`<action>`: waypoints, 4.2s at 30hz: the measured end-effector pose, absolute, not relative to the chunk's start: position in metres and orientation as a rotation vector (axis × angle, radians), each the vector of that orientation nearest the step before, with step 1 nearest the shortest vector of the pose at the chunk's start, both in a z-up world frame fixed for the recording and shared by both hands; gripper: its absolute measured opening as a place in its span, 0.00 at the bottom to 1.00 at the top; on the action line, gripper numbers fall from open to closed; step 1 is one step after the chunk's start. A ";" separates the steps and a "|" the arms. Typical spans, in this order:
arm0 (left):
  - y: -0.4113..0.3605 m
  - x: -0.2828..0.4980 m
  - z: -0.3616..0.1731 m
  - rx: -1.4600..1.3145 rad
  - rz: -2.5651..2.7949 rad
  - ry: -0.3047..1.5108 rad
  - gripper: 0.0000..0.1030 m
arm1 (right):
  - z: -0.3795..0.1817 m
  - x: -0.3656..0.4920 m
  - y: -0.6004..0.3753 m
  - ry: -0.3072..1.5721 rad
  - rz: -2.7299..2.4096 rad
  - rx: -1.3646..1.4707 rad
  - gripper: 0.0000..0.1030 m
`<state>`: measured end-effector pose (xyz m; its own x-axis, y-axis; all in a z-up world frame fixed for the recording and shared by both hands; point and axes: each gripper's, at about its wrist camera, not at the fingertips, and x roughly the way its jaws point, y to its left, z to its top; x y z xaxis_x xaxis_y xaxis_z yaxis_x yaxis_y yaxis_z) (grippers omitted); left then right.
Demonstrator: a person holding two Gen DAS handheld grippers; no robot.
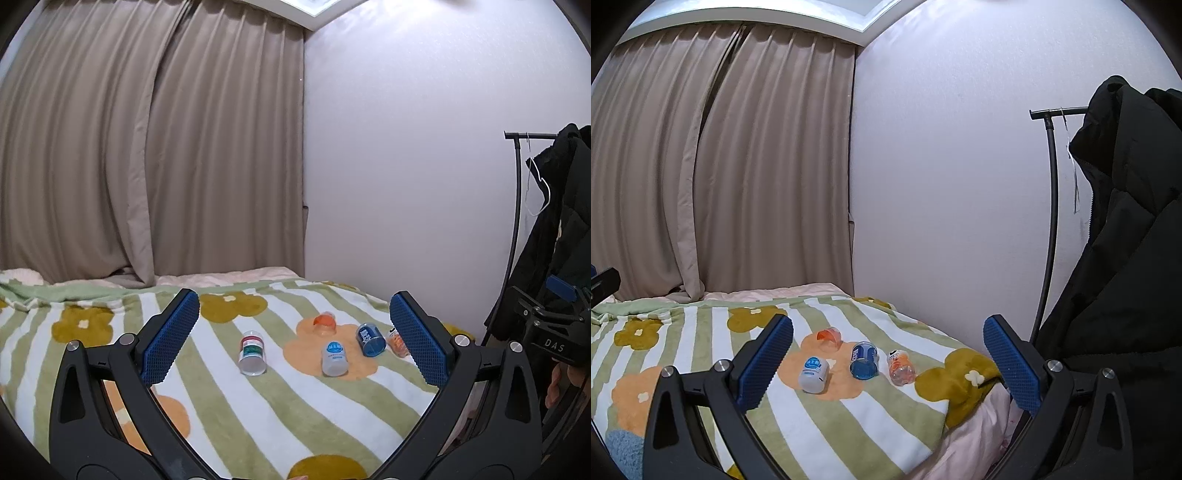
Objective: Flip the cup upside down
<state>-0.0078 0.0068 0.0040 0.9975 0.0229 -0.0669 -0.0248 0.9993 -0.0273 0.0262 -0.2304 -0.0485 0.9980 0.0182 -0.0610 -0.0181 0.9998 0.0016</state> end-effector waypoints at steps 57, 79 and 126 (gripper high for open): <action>-0.004 -0.006 0.004 -0.032 -0.015 0.067 1.00 | -0.054 0.024 -0.229 0.076 0.012 0.003 1.00; -0.006 0.014 0.010 -0.029 -0.022 0.105 1.00 | -0.053 0.029 -0.229 0.090 0.020 0.002 1.00; -0.052 0.445 -0.238 -0.085 -0.257 1.127 0.66 | -0.173 0.242 -0.197 0.489 0.239 -0.012 1.00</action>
